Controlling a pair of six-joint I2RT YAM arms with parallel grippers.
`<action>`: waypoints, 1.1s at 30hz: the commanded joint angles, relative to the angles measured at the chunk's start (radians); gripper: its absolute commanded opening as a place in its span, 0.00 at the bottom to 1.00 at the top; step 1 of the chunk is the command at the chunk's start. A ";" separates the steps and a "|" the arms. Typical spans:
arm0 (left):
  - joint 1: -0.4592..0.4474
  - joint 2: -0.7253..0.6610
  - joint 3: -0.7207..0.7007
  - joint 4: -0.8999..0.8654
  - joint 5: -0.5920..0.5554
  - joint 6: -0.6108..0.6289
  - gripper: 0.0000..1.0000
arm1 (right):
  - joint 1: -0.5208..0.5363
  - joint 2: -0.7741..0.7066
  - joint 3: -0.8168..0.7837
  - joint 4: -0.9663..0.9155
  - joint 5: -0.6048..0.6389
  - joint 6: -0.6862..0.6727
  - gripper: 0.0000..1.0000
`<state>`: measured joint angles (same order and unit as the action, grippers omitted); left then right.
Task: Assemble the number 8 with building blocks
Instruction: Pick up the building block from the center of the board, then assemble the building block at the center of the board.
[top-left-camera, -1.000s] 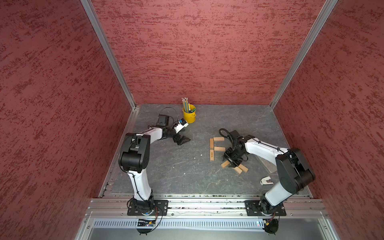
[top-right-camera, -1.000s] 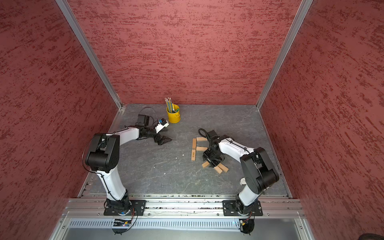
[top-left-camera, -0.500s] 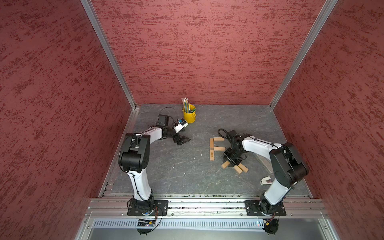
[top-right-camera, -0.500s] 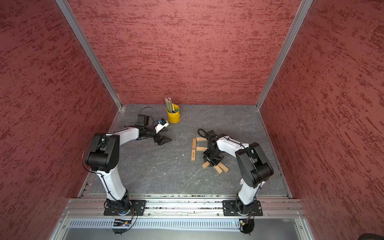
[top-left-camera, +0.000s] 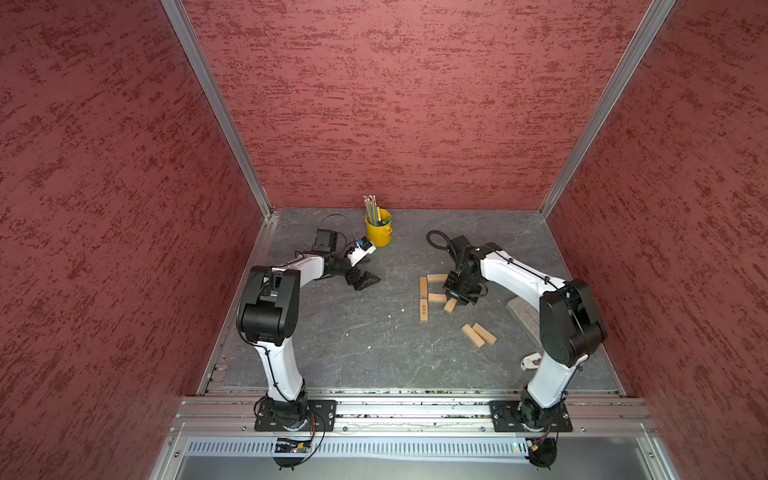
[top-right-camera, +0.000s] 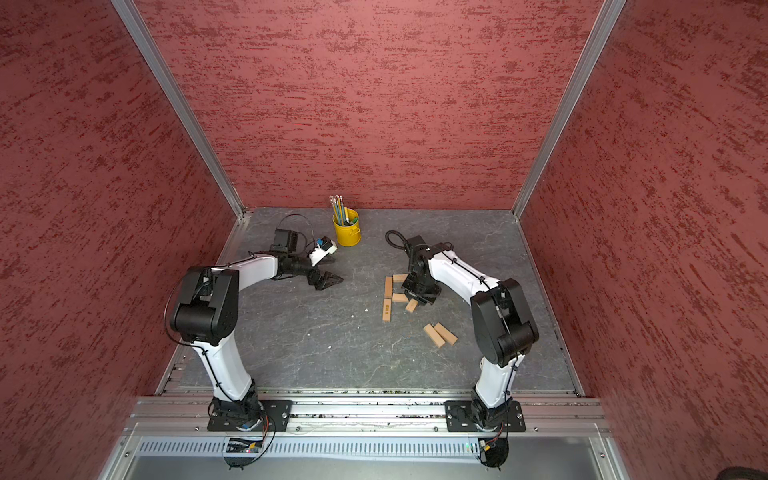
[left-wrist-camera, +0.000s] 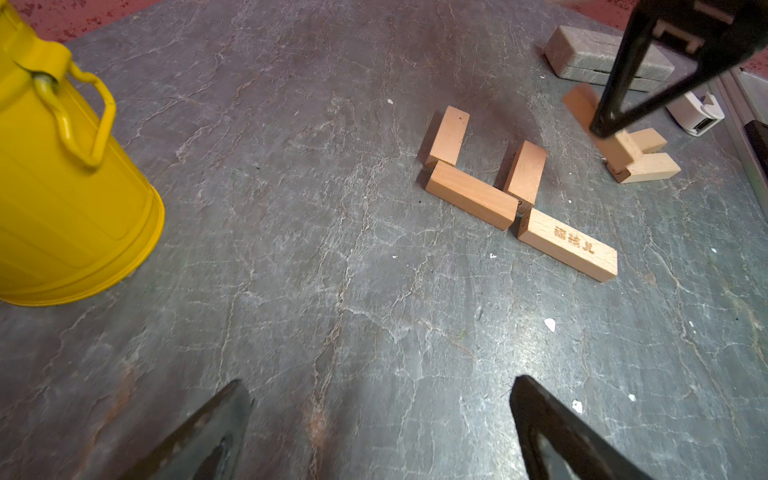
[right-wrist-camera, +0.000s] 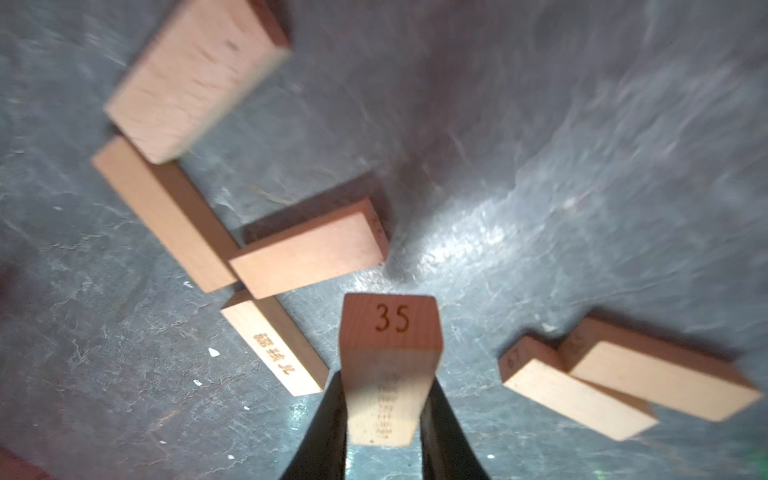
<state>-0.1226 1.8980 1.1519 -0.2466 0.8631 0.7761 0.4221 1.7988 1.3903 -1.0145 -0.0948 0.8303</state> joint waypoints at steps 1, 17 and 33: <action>0.004 -0.019 0.006 -0.009 0.021 0.008 0.99 | -0.028 0.018 0.108 -0.211 0.221 -0.213 0.00; -0.005 -0.021 0.000 -0.003 0.005 0.009 0.99 | -0.042 0.022 0.023 -0.009 0.330 -0.574 0.00; 0.003 -0.024 -0.004 0.006 0.014 0.004 0.99 | -0.052 0.139 0.035 0.091 0.168 -0.600 0.00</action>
<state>-0.1234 1.8980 1.1519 -0.2459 0.8623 0.7757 0.3759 1.9453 1.4128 -0.9577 0.1104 0.2420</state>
